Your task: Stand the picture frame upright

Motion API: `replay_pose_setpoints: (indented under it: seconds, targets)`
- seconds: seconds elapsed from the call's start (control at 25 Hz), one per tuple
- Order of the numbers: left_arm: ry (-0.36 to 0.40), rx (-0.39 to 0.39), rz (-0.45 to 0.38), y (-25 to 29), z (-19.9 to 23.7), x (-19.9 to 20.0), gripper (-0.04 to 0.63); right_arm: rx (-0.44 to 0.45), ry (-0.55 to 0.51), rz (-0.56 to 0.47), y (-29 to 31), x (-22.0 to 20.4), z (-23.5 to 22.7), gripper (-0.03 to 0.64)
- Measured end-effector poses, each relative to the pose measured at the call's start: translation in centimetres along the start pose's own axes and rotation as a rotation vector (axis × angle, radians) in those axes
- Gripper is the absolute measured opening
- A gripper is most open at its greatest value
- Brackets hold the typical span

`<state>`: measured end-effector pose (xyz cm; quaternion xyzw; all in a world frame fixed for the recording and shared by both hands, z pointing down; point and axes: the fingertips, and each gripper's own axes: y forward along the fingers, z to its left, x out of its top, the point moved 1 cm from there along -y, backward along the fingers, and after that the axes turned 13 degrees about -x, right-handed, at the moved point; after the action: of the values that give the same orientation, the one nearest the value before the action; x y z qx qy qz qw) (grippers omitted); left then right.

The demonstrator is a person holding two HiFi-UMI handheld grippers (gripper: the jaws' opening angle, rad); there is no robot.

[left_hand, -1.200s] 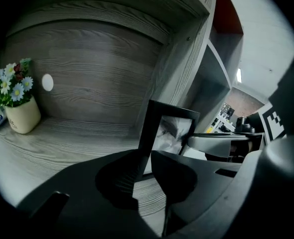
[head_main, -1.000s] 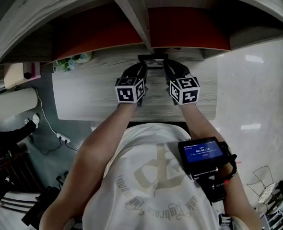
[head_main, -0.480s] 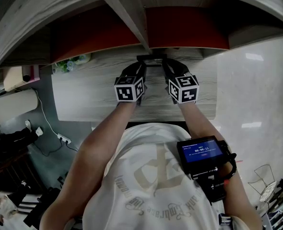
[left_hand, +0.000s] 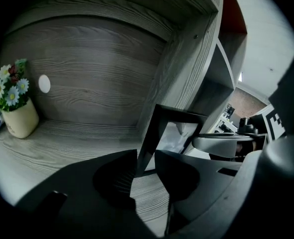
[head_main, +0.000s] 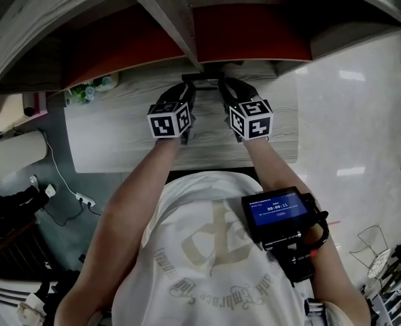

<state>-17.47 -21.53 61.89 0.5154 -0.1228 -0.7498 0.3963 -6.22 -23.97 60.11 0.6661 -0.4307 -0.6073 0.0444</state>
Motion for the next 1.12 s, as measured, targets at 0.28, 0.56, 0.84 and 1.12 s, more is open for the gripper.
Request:
replay_pose_setpoints:
  seconds: [0.28, 0.56, 0.84, 1.12]
  targets:
    - [-0.008, 0.005, -0.013, 0.1, 0.2, -0.1, 0.120, -0.024, 0.025, -0.020, -0.1, 0.1, -1.3, 0.095]
    - [0.000, -0.017, -0.024, 0.1, 0.1, -0.3, 0.099, -0.058, 0.057, -0.039, -0.6, -0.2, -2.6, 0.094]
    - [0.033, -0.065, -0.048, -4.1, -0.6, -0.3, 0.064, -0.093, 0.049, -0.073, -3.3, 0.4, 0.5, 0.052]
    - [0.048, -0.132, -0.084, -6.3, -1.7, -0.4, 0.008, -0.135, 0.050, -0.104, -5.6, 0.4, 1.5, 0.006]
